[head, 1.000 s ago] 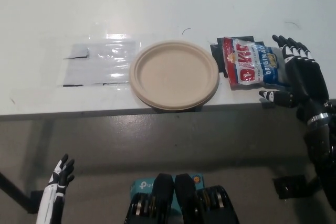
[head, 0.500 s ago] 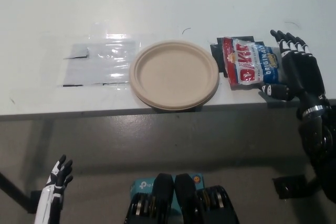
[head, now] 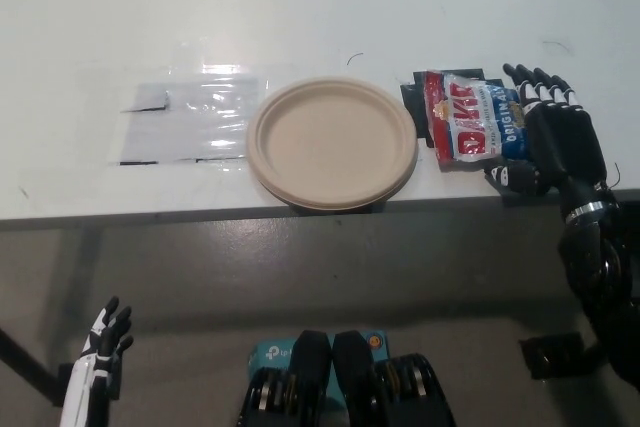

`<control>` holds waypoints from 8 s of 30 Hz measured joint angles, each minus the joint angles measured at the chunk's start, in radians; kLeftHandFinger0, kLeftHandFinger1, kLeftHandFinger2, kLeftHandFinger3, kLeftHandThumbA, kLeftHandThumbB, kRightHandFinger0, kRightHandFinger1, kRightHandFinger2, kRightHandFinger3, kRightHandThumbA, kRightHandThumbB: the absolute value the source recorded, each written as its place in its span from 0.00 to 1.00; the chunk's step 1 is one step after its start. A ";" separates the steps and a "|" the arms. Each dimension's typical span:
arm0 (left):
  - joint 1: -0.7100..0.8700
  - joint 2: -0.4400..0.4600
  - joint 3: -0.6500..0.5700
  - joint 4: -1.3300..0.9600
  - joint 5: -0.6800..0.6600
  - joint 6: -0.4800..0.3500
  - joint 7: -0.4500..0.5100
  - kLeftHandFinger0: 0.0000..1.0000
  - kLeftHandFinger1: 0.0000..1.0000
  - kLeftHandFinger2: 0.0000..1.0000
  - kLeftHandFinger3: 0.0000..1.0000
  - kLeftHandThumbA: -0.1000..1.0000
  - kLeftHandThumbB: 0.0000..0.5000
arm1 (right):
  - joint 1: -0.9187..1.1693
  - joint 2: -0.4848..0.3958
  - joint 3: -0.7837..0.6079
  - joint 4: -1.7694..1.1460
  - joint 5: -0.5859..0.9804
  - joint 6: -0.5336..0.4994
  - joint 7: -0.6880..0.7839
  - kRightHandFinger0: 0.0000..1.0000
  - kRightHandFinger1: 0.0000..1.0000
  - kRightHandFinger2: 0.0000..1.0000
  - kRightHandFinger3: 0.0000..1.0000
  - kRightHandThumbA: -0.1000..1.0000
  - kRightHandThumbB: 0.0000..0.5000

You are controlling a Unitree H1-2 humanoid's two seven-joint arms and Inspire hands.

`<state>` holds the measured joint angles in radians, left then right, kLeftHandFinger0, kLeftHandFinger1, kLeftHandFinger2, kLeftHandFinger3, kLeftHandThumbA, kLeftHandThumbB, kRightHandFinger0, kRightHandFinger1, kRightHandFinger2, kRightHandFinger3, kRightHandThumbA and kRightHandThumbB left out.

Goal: The robot picks up a small bag of sunflower seeds on the right hand side and take it to the empty plate on the left hand side then pours some sunflower seeds on to the plate.

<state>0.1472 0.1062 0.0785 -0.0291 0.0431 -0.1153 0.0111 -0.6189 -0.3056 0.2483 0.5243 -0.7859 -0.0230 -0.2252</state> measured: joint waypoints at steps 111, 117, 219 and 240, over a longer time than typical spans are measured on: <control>0.011 0.004 0.031 0.003 -0.059 -0.064 0.000 1.00 1.00 1.00 1.00 1.00 0.13 | -0.469 0.099 0.589 0.887 -0.123 -0.230 -0.640 0.00 0.00 0.50 0.31 0.00 0.57; 0.011 0.010 0.030 0.003 -0.059 -0.064 0.000 1.00 1.00 1.00 1.00 1.00 0.15 | -0.495 0.091 0.681 0.888 -0.178 -0.224 -0.636 0.00 0.00 0.45 0.24 0.00 0.57; 0.000 0.025 0.023 -0.005 -0.058 -0.058 0.000 1.00 1.00 1.00 1.00 1.00 0.15 | -0.471 0.041 0.351 0.889 -0.112 -0.301 -0.609 0.00 0.30 0.67 0.57 0.00 0.21; 0.004 0.025 0.023 -0.005 -0.057 -0.058 0.000 1.00 1.00 1.00 1.00 1.00 0.15 | -0.448 0.022 0.352 0.891 -0.066 -0.339 -0.613 0.00 0.23 0.73 0.62 0.00 0.31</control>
<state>0.1511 0.1315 0.1013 -0.0339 -0.0135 -0.1737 0.0106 -1.0674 -0.2839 0.6003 1.4155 -0.8517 -0.3619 -0.8386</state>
